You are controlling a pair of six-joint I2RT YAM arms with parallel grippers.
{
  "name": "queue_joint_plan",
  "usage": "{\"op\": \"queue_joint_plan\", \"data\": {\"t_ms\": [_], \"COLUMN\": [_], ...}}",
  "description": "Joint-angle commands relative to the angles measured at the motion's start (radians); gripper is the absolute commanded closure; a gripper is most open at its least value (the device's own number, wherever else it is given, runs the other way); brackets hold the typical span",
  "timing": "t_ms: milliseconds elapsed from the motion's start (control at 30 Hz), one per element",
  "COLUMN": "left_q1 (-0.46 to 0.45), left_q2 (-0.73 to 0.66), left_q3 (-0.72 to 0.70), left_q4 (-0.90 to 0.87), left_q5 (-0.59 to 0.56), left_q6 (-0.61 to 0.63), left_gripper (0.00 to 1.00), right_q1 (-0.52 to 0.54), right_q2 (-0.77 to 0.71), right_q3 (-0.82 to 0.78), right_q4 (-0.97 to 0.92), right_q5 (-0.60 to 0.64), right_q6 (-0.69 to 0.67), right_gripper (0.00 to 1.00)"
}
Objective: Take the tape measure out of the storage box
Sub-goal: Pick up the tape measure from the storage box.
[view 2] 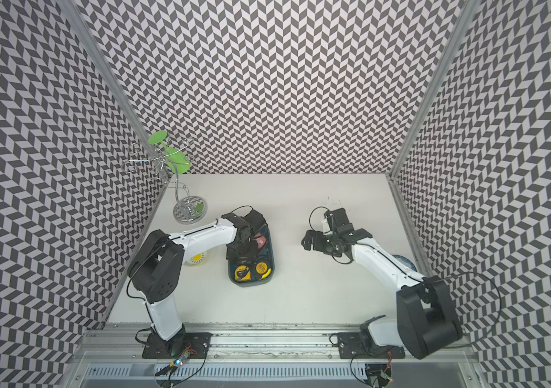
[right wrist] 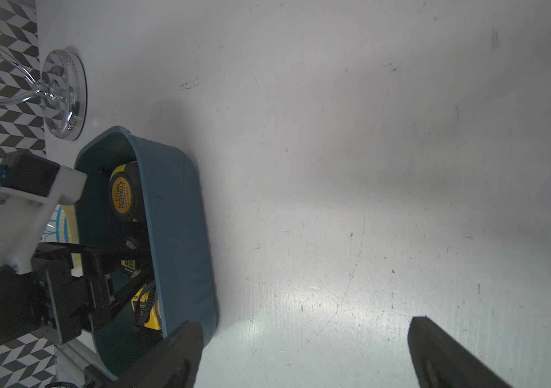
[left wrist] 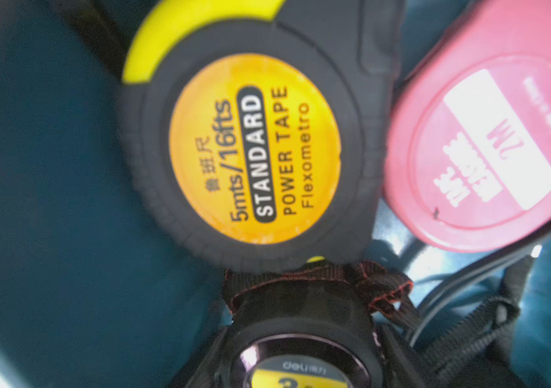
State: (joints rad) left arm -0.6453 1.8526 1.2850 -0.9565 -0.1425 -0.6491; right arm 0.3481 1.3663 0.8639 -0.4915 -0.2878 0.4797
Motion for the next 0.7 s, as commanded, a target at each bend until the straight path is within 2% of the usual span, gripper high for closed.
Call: {"op": "queue_joint_plan", "data": {"t_ms": [0, 167, 500, 667], "left_q1": [0.007, 0.007, 0.005, 0.003], "left_q2": [-0.022, -0.054, -0.113, -0.148], "left_q3": [0.063, 0.133, 0.232, 0.309], "left_q4": [-0.036, -0.08, -0.116, -0.101], "left_q5": [-0.026, -0.051, -0.051, 0.001], "left_q6": [-0.015, -0.03, -0.07, -0.116], "left_gripper": [0.71, 0.82, 0.9, 0.96], "right_q1": [-0.008, -0.008, -0.008, -0.008], "right_q2": [-0.022, -0.023, -0.035, -0.09], "right_q3": [-0.006, -0.005, -0.005, -0.043], "right_q4": [0.039, 0.038, 0.055, 0.142], "right_q5": [-0.005, -0.007, -0.032, -0.104], "right_q6": [0.006, 0.008, 0.003, 0.008], "right_gripper": [0.01, 0.0, 0.0, 0.0]}}
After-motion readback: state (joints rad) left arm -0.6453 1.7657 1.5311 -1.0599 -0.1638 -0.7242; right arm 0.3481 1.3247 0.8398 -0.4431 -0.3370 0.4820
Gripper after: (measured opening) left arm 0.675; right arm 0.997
